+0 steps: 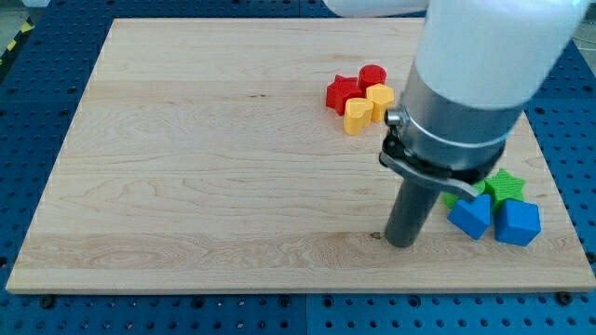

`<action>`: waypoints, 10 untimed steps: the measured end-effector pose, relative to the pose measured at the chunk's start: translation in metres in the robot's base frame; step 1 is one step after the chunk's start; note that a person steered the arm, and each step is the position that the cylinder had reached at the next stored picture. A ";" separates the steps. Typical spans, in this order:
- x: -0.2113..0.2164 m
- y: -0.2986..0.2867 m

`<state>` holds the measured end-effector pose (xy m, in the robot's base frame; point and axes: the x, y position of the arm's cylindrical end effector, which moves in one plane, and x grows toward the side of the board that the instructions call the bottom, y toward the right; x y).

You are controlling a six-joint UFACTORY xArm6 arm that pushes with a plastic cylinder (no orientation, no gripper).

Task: Push the hexagon into the red star

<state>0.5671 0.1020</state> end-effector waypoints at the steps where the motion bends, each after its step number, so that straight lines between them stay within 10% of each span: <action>1: -0.018 0.000; 10: -0.052 0.006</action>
<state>0.5152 0.1080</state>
